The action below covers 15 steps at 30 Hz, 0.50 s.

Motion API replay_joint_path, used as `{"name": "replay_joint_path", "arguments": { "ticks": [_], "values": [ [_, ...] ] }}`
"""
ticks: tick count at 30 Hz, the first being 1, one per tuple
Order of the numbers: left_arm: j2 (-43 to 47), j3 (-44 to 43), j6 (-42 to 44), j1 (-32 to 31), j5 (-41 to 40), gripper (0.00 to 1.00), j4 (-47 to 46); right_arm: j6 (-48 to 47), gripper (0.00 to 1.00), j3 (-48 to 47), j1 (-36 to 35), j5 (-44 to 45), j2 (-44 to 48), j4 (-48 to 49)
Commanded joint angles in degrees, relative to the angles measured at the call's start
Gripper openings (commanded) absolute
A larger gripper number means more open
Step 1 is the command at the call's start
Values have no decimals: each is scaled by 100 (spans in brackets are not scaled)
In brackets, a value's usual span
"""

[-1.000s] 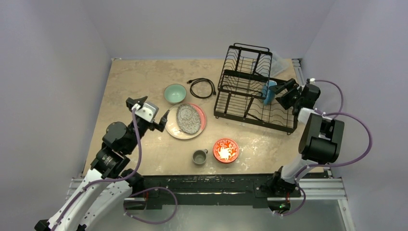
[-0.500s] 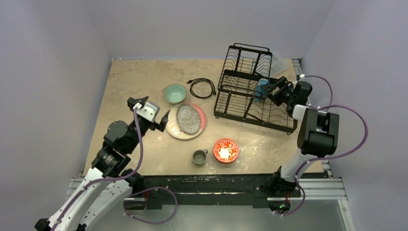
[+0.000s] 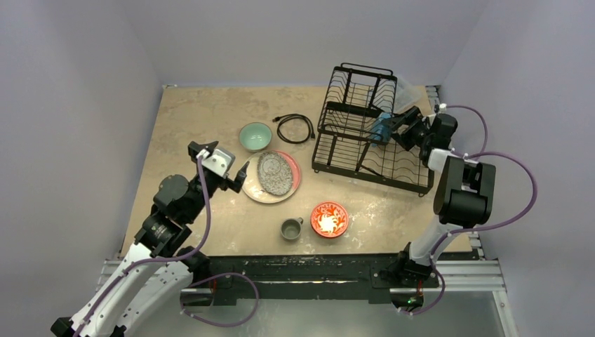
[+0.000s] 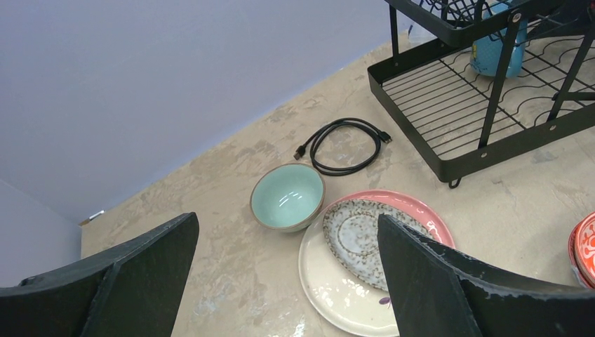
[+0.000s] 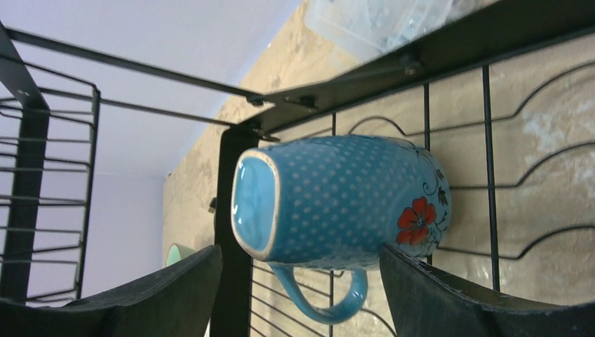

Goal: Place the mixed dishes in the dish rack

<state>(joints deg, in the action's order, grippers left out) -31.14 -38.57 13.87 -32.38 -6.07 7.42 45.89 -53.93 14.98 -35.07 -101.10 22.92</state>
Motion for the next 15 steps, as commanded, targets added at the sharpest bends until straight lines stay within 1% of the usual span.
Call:
{"name": "replay_joint_path", "arguments": {
  "ticks": [1,8,15],
  "values": [
    [-20,-202,-164,11,114,98,-116,83,83,-526,40,-105,-204,-3],
    [-66,-213,-173,9,145,98,-106,131,83,-691,-24,-269,-564,-59],
    [-125,-227,-169,5,158,98,-85,170,81,-840,-252,-408,-885,47]
  ]
}}
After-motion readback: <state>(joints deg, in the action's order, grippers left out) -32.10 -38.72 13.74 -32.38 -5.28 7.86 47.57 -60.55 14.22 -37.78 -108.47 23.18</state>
